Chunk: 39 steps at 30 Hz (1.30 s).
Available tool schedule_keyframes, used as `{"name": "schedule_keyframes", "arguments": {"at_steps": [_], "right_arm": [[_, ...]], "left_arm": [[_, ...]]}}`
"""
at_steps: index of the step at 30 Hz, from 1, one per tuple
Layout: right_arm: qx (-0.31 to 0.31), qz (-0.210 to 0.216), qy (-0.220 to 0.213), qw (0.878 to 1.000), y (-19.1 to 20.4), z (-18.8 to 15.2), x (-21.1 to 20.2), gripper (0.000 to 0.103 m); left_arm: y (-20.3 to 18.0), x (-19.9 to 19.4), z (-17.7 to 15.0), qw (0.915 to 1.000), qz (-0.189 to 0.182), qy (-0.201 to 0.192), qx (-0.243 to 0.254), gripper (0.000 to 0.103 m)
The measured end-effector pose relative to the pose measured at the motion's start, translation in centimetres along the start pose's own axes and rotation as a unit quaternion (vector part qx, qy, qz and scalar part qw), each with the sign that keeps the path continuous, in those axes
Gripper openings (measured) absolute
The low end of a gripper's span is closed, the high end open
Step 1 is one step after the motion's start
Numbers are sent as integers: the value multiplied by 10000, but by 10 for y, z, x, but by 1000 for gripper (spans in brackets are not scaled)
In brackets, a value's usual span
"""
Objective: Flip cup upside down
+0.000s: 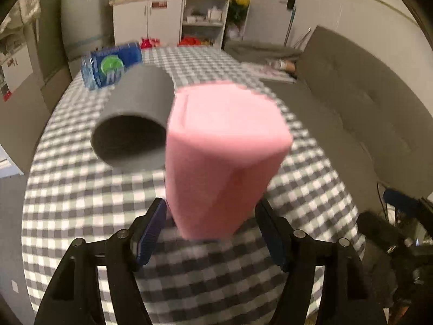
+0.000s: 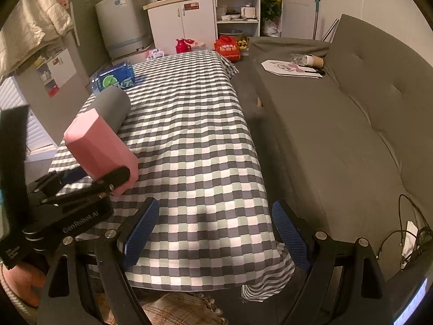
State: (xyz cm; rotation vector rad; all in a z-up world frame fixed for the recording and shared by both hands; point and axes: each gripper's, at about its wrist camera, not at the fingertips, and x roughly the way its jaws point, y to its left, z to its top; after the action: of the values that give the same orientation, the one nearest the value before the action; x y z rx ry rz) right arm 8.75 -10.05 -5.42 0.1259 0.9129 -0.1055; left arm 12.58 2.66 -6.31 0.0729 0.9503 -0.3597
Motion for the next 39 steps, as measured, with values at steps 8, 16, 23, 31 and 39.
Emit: {"name": "schedule_keyframes", "arguments": {"at_steps": [8, 16, 23, 31, 39], "right_arm": [[51, 47, -176, 9998, 0, 2, -23, 86], [-93, 119, -584, 9982, 13, 1, -71, 86], [-203, 193, -991, 9947, 29, 0, -114, 86], [-417, 280, -1385, 9891, 50, 4, -145, 86], [-753, 335, -1403, 9867, 71, -8, -130, 86]], "left_arm": [[-4, -28, -12, 9998, 208, 54, 39, 78], [-1, -85, -15, 9989, 241, -388, -107, 78], [9, -152, -6, 9940, 320, -1011, -260, 78], [16, -211, -11, 9823, 515, -1780, -265, 78], [21, -200, -27, 9794, 729, -1867, -247, 78]]}}
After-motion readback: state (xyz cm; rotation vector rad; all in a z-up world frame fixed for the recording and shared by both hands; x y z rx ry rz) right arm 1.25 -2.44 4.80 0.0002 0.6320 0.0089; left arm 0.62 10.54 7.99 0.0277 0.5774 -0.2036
